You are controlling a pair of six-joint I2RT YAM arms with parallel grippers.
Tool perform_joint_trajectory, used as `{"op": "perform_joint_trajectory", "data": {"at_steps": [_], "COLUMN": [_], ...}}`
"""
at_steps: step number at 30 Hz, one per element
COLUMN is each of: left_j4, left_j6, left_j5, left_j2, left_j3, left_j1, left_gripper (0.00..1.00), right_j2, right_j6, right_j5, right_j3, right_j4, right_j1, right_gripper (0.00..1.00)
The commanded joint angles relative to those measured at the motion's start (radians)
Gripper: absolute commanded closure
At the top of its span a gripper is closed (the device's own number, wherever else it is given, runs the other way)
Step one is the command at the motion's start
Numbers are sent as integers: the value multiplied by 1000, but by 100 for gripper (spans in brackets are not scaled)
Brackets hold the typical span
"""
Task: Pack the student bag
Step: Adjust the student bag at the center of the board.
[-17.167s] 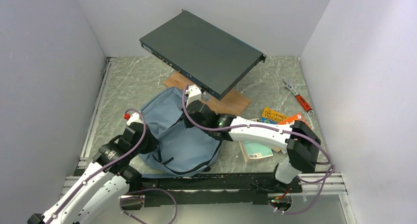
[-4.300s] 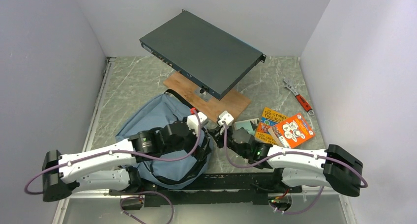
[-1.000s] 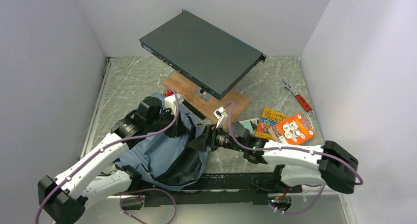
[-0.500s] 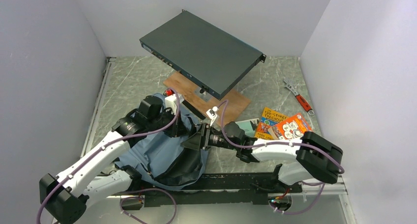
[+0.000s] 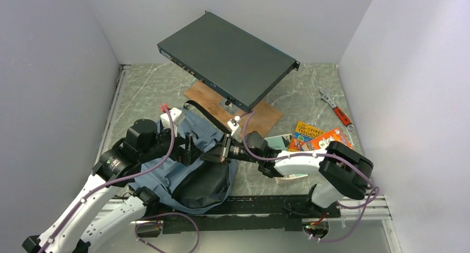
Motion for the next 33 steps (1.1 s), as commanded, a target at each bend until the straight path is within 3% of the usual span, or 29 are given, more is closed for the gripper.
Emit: {"op": "perform_joint_trajectory", "data": {"at_steps": [1,9,13,16,20,23,26,29,33], "left_j4": [-80,-158,-231,-241,-222,-197,-176,-154,-92], "left_j6": [42,15,-8,-7,-14,-1,-8,-1,37], "left_j5": [-49,-349,-473,-529,-575,-584,-613,-642,-663], "left_j2": [-14,63,137,150,147,147,147,147,135], "left_j3": [5,68,107,105,99,88,75,62,32], "left_j1": [-30,-294,-341,-344,-344,-345,-345,-344,-344], "left_gripper": [0,0,4,15,45,71,100,100,100], "right_j2": [18,66,60,37,-16,-53,-104,-165,-275], "right_j6": [117,162,181,172,123,57,-21,-136,-344], "right_j5": [-39,-4,19,33,77,86,113,112,171], "right_j3": [101,218,220,212,208,207,192,187,183], "right_j4": [108,86,90,84,2,-44,-128,-297,-555], "right_j1": [-15,-21,-24,-26,-26,-26,-31,-44,-46], "right_gripper": [100,100,100,100,99,90,72,53,35]}}
